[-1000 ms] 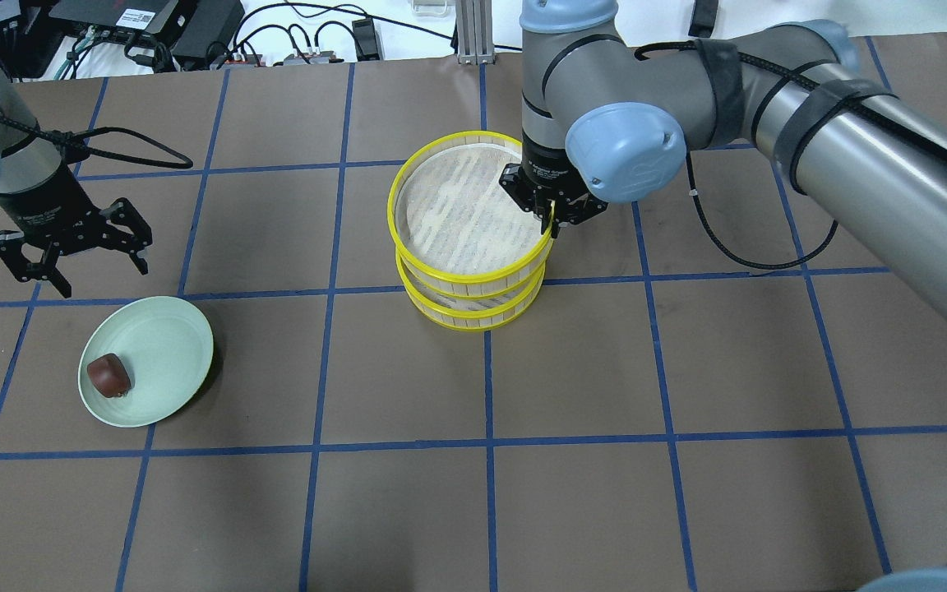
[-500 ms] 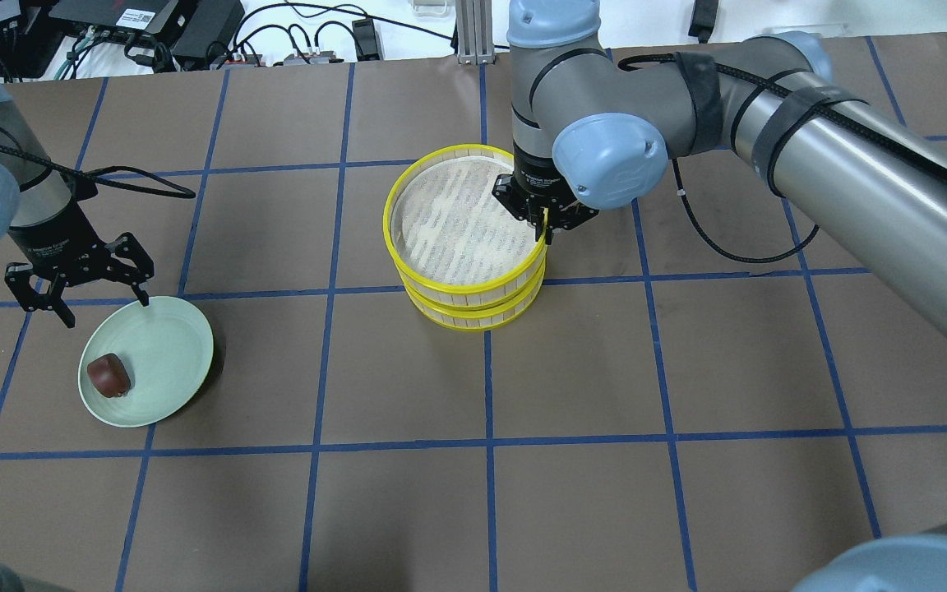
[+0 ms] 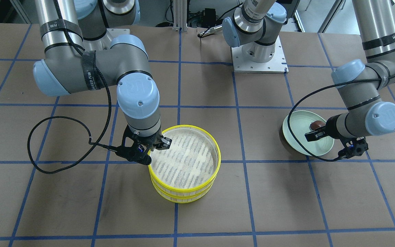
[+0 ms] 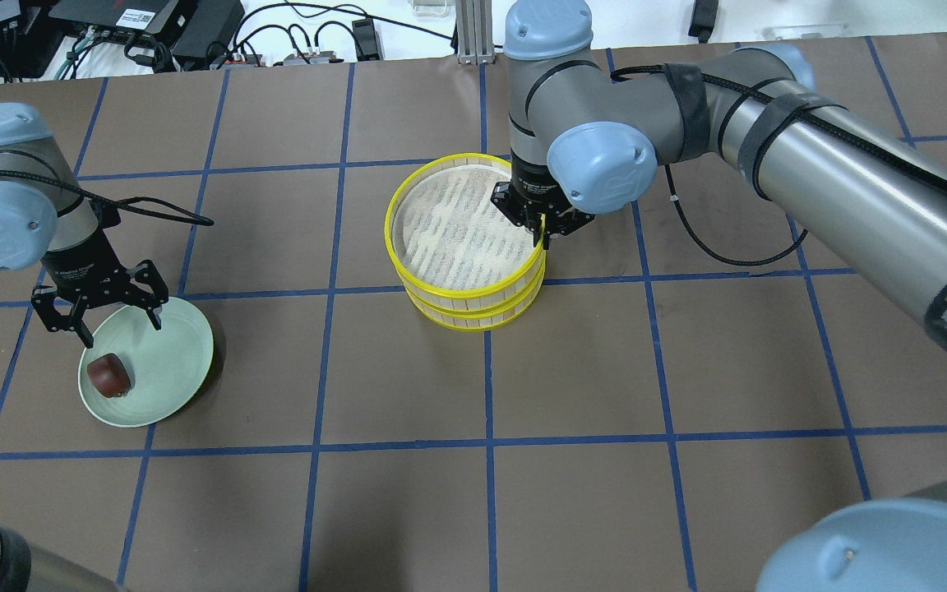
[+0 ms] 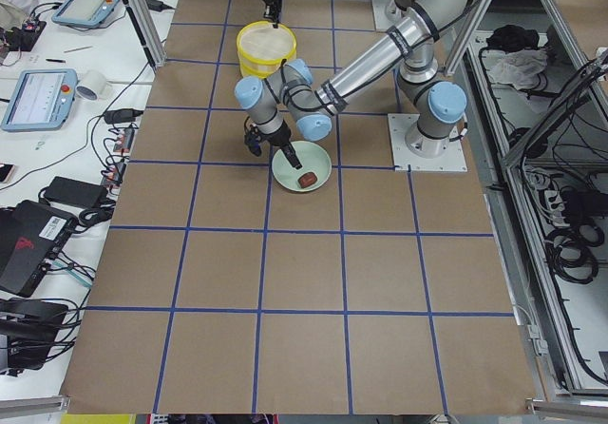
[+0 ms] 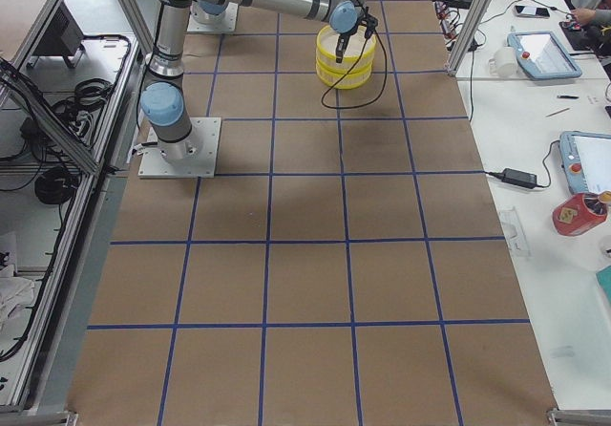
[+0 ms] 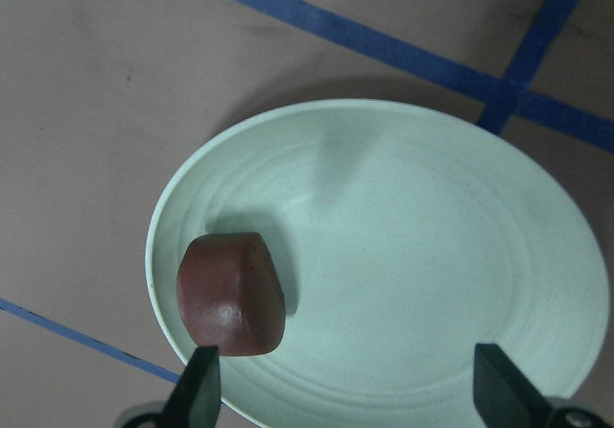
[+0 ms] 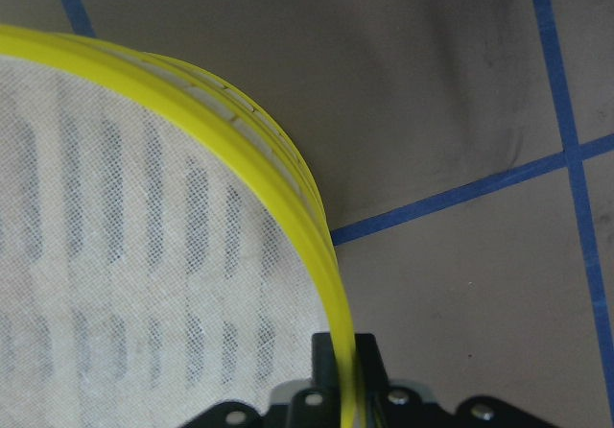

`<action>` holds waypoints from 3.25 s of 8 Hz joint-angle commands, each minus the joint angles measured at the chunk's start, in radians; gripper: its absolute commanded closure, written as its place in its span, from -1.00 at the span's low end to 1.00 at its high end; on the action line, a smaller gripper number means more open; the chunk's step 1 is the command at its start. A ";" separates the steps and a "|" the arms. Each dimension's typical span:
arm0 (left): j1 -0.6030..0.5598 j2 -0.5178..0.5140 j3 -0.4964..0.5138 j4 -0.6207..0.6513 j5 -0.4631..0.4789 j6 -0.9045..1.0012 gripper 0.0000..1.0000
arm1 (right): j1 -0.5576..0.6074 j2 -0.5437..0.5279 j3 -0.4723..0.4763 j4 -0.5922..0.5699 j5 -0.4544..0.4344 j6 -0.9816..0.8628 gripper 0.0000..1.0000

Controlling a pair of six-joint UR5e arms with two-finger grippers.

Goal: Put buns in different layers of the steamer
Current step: 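Lower the left gripper and grasp the brown bun on the plate, then lift the brown bun with the left gripper while the right releases the steamer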

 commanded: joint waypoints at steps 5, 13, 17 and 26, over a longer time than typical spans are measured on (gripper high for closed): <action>0.000 -0.048 -0.033 0.018 0.080 0.002 -0.78 | 0.000 0.007 0.002 -0.007 0.000 -0.002 0.66; 0.000 -0.066 -0.022 0.018 0.201 -0.002 0.88 | -0.006 -0.016 0.006 -0.041 -0.003 -0.002 -0.03; -0.009 -0.025 0.028 0.009 0.195 0.006 1.00 | -0.111 -0.171 0.014 -0.018 0.006 -0.051 -0.67; -0.360 0.118 0.252 -0.167 -0.209 -0.317 1.00 | -0.291 -0.383 0.018 0.306 0.033 -0.385 -1.00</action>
